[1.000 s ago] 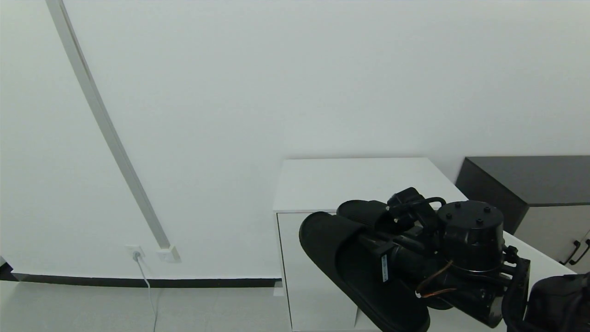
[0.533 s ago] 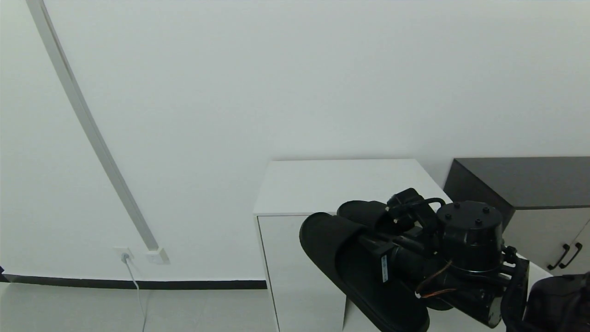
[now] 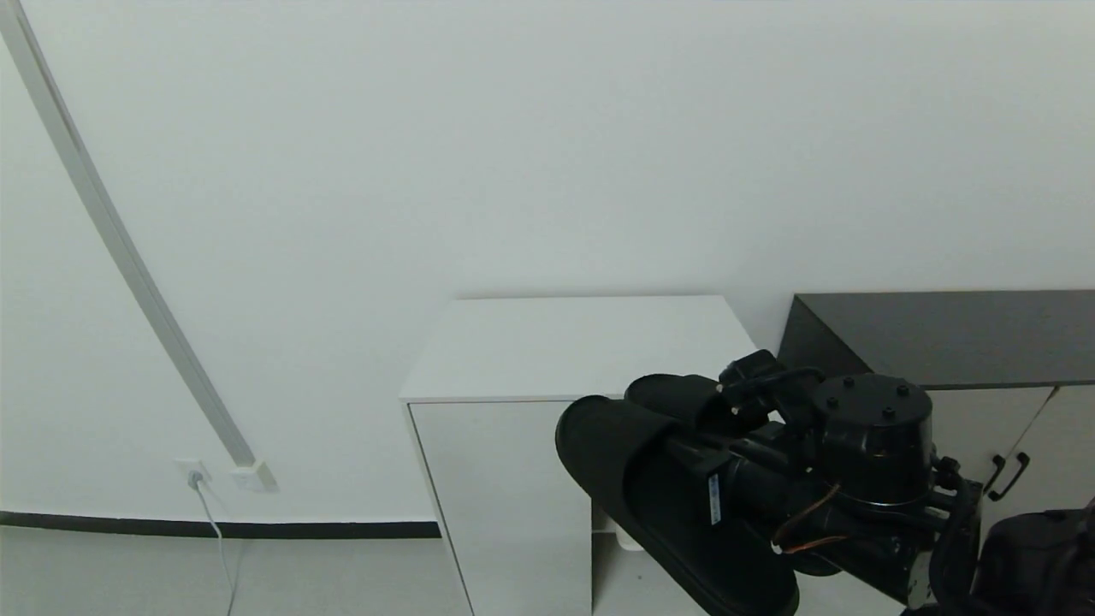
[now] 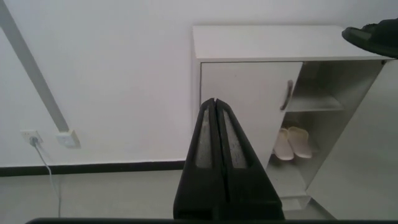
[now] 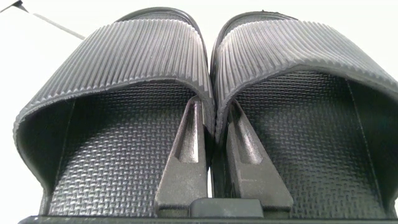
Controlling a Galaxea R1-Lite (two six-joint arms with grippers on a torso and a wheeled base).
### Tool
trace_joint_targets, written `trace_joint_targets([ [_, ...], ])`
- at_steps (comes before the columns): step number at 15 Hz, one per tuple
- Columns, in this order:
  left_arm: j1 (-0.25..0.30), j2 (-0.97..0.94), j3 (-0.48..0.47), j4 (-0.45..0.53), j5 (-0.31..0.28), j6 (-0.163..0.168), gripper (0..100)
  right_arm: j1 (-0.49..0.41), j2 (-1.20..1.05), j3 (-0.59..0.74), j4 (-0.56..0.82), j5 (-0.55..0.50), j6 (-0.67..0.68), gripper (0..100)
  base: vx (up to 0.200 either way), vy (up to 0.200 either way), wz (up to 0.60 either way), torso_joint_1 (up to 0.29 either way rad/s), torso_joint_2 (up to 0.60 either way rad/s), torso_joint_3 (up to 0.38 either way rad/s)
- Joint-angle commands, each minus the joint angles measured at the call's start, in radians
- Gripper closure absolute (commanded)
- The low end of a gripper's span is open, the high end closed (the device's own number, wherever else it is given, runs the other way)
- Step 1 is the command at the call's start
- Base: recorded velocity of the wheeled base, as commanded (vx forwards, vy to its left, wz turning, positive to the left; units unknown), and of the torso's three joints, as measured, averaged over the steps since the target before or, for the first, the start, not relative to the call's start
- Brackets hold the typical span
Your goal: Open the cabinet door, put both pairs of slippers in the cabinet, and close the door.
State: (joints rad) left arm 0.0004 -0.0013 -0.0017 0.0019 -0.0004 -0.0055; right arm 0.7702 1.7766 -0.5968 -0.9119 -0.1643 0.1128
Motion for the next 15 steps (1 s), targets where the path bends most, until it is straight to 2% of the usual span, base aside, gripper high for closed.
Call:
trace_joint_targets([
  [1,0.001,0.001,0.000,0.000,0.000,-0.001,100,-0.005,0.003,0.000,-0.005,-0.004,-0.002,100,0.000,-0.200,0.00,0.017,0.00,-0.002],
  [2,0.000,0.001,0.000,0.000,0.000,-0.001,100,-0.008,0.003,0.002,-0.005,-0.004,-0.004,100,0.000,-0.200,0.00,0.002,0.00,-0.002],
  [15,0.000,0.001,0.000,0.000,0.000,-0.002,100,-0.003,0.012,0.008,-0.021,-0.006,-0.002,100,0.000,0.000,0.00,0.000,0.00,0.000],
])
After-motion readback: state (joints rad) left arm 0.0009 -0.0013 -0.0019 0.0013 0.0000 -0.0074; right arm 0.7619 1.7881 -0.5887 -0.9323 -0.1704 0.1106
